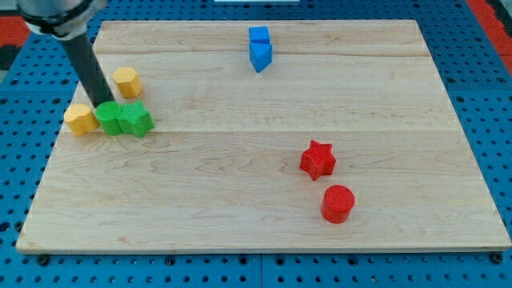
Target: Slightly nudge the green star to the bottom right of the green circle
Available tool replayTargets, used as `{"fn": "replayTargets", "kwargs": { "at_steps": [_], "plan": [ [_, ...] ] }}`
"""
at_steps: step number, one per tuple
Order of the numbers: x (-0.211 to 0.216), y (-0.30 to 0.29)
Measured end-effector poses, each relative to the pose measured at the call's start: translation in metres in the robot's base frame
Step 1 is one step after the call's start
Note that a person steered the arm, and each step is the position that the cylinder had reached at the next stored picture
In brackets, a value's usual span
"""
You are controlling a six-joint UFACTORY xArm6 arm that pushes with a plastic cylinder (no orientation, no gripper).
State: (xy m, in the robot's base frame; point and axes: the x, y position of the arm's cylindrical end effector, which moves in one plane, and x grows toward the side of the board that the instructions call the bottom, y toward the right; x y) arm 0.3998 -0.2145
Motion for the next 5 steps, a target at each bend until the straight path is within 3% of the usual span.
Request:
{"fn": "replayTargets", "kwargs": {
  "at_steps": [5],
  "plan": [
    [0.018,0.093]
  ]
}}
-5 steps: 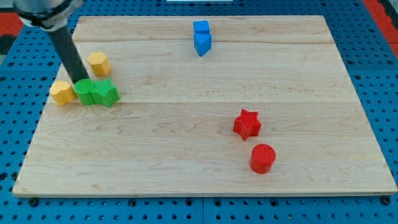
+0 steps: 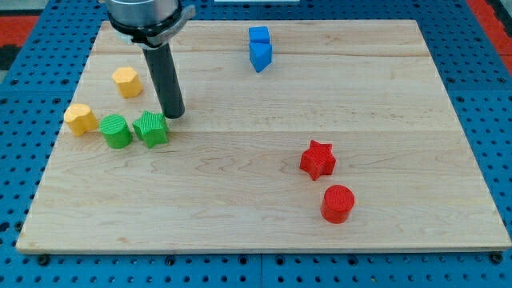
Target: Slightly nudge the green star to the bottom right of the green circle
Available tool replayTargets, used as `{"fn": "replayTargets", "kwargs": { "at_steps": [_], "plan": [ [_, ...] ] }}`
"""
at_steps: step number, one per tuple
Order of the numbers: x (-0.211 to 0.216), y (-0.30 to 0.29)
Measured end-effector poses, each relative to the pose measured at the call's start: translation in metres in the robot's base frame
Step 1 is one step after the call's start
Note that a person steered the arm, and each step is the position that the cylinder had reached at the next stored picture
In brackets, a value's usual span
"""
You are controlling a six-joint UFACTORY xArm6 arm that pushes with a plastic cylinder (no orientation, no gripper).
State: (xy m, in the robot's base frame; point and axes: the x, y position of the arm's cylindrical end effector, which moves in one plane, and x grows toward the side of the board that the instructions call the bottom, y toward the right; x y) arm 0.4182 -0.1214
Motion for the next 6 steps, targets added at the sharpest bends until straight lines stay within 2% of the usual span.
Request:
{"fn": "replayTargets", "kwargs": {
  "at_steps": [2,4,5,6],
  "plan": [
    [0.017,-0.045],
    [0.083,-0.027],
    [0.092,-0.027],
    [0.058,-0.018]
  ]
}}
